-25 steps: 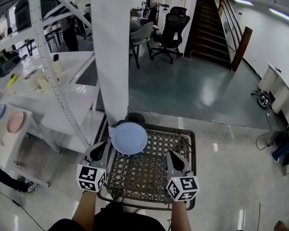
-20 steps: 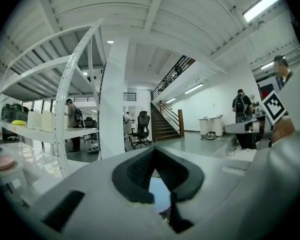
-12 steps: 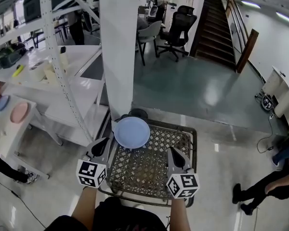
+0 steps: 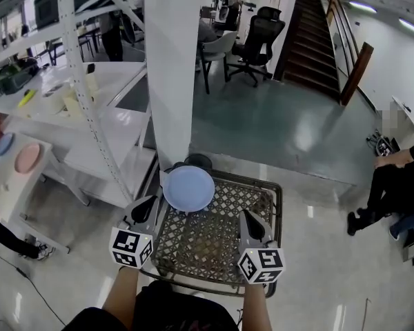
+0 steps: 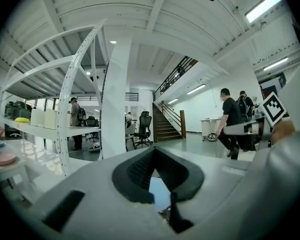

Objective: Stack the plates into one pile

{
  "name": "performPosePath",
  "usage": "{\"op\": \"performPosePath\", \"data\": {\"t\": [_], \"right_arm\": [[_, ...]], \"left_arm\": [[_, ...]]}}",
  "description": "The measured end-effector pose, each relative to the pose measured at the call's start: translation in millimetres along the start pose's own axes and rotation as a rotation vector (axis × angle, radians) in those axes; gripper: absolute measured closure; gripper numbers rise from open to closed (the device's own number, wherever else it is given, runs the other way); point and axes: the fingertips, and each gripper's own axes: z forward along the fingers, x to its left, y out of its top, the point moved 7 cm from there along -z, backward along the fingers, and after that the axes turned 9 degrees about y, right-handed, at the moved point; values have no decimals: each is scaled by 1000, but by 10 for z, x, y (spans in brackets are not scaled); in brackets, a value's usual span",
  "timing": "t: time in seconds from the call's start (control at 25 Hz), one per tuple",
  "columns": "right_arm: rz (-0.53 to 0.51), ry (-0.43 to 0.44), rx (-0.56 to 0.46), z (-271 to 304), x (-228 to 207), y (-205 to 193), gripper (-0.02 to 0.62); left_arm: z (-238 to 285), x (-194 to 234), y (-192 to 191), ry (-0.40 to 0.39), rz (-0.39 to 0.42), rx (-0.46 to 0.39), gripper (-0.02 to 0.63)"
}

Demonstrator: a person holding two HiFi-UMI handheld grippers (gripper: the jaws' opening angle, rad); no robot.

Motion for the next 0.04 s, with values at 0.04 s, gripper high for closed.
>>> {"op": "performPosePath", "data": {"t": [0.04], "right_arm": [[0, 0, 0, 2, -9, 4, 584]], "left_arm": [[6, 0, 4, 2, -1, -2, 606]]}}
